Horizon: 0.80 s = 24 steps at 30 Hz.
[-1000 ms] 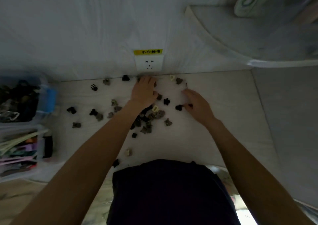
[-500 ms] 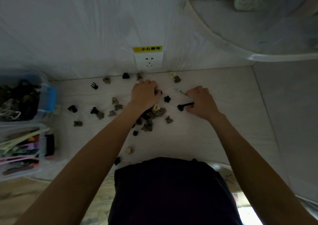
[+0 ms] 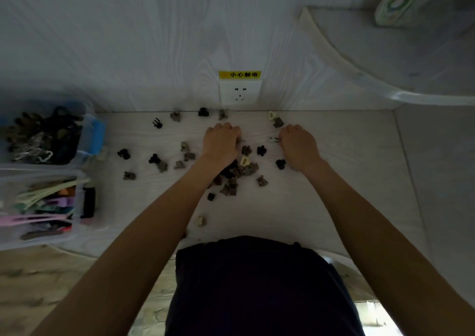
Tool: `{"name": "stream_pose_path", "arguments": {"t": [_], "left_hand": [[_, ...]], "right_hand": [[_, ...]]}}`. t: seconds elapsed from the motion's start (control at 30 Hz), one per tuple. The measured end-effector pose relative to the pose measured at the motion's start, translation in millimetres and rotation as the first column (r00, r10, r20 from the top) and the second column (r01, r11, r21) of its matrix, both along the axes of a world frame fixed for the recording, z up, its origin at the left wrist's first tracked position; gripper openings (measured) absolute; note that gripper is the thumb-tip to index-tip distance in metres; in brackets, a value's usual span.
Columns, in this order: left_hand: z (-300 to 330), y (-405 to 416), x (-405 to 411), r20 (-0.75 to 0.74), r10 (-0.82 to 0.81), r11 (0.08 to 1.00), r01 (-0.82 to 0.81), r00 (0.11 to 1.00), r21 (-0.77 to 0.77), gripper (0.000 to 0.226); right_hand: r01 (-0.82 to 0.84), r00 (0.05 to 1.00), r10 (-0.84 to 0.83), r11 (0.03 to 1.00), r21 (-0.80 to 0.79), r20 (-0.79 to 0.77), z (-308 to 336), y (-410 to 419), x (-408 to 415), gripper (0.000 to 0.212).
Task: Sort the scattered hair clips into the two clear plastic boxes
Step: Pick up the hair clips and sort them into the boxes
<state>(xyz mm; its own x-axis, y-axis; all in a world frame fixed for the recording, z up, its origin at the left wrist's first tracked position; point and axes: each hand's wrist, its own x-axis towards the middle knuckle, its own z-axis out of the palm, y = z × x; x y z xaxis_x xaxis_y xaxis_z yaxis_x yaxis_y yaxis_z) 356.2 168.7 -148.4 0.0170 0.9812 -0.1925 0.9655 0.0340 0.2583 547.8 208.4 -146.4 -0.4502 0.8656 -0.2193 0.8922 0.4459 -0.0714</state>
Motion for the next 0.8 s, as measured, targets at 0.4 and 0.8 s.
{"name": "stream_pose_path", "arguments": {"t": [0.4, 0.8], "left_hand": [[-3, -5, -1, 0.141, -0.042, 0.967, 0.005, 0.989, 0.255, 0.013], [-3, -11, -57, 0.201, 0.188, 0.954, -0.227, 0.961, 0.196, 0.032]], "right_hand": [[-0.024, 1.0, 0.024, 0.997, 0.07, -0.007, -9, -6, -21, 0.017], [-0.045, 0.927, 0.004, 0.994, -0.101, -0.375, 5, 2, -69, 0.034]]}}
